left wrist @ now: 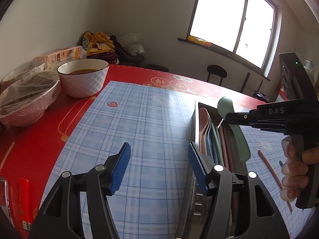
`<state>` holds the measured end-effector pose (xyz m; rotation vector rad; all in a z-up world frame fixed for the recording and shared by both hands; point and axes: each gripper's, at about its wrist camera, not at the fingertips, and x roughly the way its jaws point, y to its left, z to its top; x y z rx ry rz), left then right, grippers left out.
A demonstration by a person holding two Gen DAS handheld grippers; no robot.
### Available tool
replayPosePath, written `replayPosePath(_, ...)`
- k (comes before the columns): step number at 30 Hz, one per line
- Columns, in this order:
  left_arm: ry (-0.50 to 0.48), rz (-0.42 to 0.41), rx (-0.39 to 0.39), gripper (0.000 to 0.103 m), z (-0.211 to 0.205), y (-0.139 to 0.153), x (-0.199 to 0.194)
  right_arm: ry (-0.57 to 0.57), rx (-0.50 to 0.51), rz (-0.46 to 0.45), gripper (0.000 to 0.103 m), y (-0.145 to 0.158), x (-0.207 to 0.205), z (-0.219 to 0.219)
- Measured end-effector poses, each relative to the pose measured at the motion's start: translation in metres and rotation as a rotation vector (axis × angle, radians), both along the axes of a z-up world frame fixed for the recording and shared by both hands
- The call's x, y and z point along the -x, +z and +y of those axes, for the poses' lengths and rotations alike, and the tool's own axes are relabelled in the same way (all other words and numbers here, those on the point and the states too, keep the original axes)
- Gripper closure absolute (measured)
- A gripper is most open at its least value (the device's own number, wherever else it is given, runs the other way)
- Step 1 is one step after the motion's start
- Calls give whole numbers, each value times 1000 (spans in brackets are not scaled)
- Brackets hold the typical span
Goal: Organize utensils
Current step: 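Carry the green spoon into the tray and open the right gripper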
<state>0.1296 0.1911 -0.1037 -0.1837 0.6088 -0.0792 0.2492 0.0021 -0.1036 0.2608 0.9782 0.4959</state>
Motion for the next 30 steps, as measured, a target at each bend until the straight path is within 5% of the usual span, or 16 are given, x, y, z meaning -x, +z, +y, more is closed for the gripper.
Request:
replayPosePath(13,1,-5,7,44,1,0,1,-47,-1,100,97,-25,-28,18)
replayPosePath(30,-3,1,16,44,1,-2,0,-55,3,70,95,-1,-18,-2)
